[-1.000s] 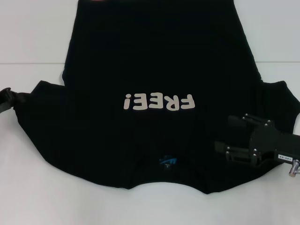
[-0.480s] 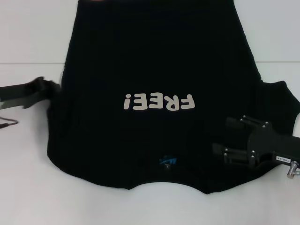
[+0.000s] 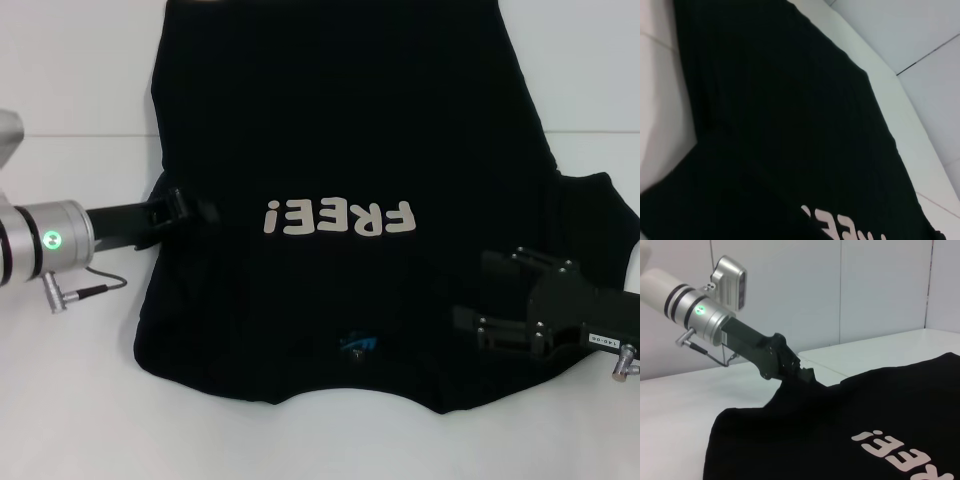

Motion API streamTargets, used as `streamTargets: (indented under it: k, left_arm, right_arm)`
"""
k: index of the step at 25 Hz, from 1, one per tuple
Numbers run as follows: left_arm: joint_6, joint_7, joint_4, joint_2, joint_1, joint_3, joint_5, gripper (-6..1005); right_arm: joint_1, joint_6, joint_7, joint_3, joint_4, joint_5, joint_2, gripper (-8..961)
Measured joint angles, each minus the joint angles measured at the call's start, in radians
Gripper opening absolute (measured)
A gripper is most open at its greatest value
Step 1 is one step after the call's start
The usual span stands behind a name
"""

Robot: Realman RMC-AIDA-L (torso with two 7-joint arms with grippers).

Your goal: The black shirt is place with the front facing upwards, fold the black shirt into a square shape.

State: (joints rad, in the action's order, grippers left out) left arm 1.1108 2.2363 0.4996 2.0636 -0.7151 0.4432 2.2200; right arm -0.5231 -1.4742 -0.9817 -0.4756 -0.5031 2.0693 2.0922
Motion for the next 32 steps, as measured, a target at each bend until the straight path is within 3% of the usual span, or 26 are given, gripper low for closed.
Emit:
streamTargets:
  k: [8, 13, 17, 21, 27, 32]
  left_arm:
    - [0.004, -0.007, -0.083, 0.004, 0.013, -0.006, -0.037, 168]
    - [0.029, -0.003, -0.122, -0.015, 0.036, -0.012, -0.103, 274]
    - [0.028, 0.011, -0.124, -0.039, 0.077, -0.071, -0.141, 358]
    - [0.008, 0.013, -0.125, -0.044, 0.117, -0.113, -0.17, 527]
    - [-0.086, 0.008, -0.14, -0.038, 0.125, -0.109, -0.169, 800]
    - [-0.14, 0.005, -0.142, -0.032, 0.121, -0.105, -0.171, 872]
  right_arm:
    - [-0.001, 0.003, 0.0, 0.0, 0.004, 0.0, 0.0, 885]
    - [-0.002, 0.005, 0.0, 0.0, 0.01, 0.0, 0.0, 885]
    - [-0.003, 0.006, 0.001, 0.0, 0.011, 0.0, 0.0, 885]
    - [-0.003, 0.008, 0.003, 0.004, 0.011, 0.0, 0.0, 884]
    - [-0.004, 0.011, 0.005, 0.003, 0.011, 0.0, 0.0, 884]
    - [-0.005, 0.011, 0.004, 0.005, 0.011, 0.0, 0.0, 884]
